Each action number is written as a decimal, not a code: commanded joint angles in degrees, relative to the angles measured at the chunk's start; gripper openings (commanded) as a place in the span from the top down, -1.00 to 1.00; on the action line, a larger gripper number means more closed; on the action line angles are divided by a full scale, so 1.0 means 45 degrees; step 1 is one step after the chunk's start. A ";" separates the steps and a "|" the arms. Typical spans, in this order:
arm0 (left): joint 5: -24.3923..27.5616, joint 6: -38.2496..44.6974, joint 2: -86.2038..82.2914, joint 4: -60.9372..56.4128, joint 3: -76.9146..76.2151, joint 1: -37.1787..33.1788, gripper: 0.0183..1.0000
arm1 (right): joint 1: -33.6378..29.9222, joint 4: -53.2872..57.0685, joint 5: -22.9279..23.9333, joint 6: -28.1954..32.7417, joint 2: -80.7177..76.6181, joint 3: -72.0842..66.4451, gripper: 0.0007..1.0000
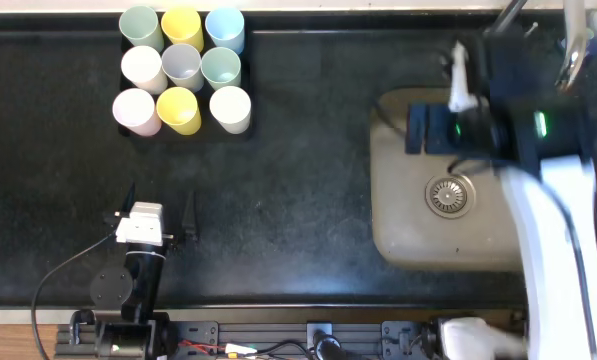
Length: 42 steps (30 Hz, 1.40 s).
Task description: Store Cups
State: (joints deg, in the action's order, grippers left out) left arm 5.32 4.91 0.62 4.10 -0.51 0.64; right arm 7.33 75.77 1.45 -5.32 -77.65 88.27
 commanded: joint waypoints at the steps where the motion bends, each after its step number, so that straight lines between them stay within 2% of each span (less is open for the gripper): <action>1: -0.0058 0.0243 -0.0102 0.0063 0.0015 -0.0058 -1.00 | -0.0481 -0.4983 0.0374 -0.0724 0.3463 -0.5017 -1.00; 2: -0.0058 0.0243 -0.0102 0.0063 0.0015 -0.0058 -1.00 | -0.0573 -0.6994 0.1132 -0.0724 0.4381 -0.6572 -1.00; 5: -0.0058 0.0243 -0.0102 0.0063 0.0015 -0.0058 -1.00 | -0.0646 -1.2152 0.1987 -0.0709 0.6241 -1.0049 -0.99; 8: -0.0058 0.0243 -0.0102 0.0068 0.0015 -0.0058 -1.00 | -0.0631 -1.6359 0.1904 -0.0729 0.7490 -1.2633 -1.00; 11: -0.0058 0.0243 -0.0102 0.0063 0.0015 -0.0058 -1.00 | -0.0612 -1.8292 0.1933 -0.0724 0.8330 -1.4382 -0.99; 18: -0.0058 0.0243 -0.0102 0.0063 0.0015 -0.0058 -1.00 | -0.0452 -1.8574 0.1928 -0.0724 0.9292 -1.6495 -0.99; 22: -0.0058 0.0243 -0.0102 0.0063 0.0015 -0.0058 -1.00 | 0.0044 -1.8676 0.1923 -0.0724 0.9306 -1.6679 -1.00; 29: -0.0058 0.0243 -0.0102 0.0068 0.0015 -0.0058 -1.00 | -0.0102 -1.8404 0.1841 -0.0729 1.0171 -1.6733 -0.99; 37: -0.0058 0.0243 -0.0102 0.0063 0.0015 -0.0058 -1.00 | -0.0321 -1.7408 0.1836 -0.0729 1.3027 -1.8234 -1.00; 42: -0.0058 0.0243 -0.0102 0.0063 0.0015 -0.0058 -1.00 | -0.1078 -1.6548 0.1841 -0.0729 1.5416 -1.9108 -1.00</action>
State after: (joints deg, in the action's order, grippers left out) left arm 5.32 4.91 0.62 4.10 -0.51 0.64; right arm 4.34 0.43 9.39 -7.97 -12.67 3.68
